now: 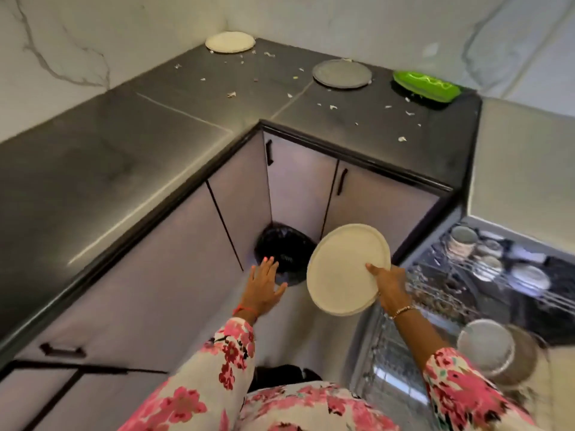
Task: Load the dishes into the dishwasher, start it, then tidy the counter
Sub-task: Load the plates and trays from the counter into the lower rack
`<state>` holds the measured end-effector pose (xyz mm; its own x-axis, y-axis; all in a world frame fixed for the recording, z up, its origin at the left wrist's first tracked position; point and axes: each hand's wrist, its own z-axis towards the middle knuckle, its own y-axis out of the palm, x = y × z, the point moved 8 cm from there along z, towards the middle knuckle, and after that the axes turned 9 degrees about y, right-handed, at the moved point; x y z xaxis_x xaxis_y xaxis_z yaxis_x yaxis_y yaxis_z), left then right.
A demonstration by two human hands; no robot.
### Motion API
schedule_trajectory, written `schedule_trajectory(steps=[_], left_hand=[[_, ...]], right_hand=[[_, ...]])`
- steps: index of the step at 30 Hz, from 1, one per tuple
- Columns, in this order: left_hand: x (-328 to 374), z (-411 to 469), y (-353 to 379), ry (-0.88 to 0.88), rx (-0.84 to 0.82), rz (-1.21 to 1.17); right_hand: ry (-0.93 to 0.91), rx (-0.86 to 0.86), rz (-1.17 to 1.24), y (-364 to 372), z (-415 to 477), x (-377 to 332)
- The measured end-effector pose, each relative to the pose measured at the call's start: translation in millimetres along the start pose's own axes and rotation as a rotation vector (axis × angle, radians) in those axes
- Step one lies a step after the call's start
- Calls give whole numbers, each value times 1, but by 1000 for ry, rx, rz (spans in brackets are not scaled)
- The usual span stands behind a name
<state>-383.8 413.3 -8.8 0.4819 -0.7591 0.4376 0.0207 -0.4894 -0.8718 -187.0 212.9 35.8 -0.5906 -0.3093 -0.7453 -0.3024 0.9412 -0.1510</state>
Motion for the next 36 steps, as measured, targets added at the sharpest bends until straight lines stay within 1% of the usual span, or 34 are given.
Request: schedule_trajectory(steps=[3, 6, 8, 11, 13, 14, 18, 20, 23, 27, 30, 36], left_hand=[[24, -56, 44, 14, -93, 39], [45, -101, 80, 17, -138, 43], [58, -133, 109, 23, -177, 54], [77, -178, 150, 57, -267, 87], [93, -209, 171, 59, -282, 96], [101, -222, 178, 67, -280, 93], [144, -273, 213, 132, -385, 95], [163, -282, 224, 176, -414, 110], [204, -287, 242, 234, -436, 131], [262, -276, 265, 337, -478, 169], [300, -261, 283, 359, -498, 214], [396, -229, 322, 414, -525, 197]], right_hand=[[-52, 75, -180, -44, -25, 48], [-57, 72, -296, -76, -43, 99], [-58, 50, -326, -97, -57, 137], [-51, 72, -360, -134, -79, 186], [-69, 82, -363, -164, -96, 216], [-82, 83, -365, -176, -104, 226], [-156, 84, -337, -239, -148, 260], [-135, 129, -343, -271, -155, 277], [-49, 211, -354, -327, -158, 311], [-44, 271, -289, -389, -160, 327], [-9, 327, -310, -436, -153, 335], [62, 336, -343, -527, -118, 338]])
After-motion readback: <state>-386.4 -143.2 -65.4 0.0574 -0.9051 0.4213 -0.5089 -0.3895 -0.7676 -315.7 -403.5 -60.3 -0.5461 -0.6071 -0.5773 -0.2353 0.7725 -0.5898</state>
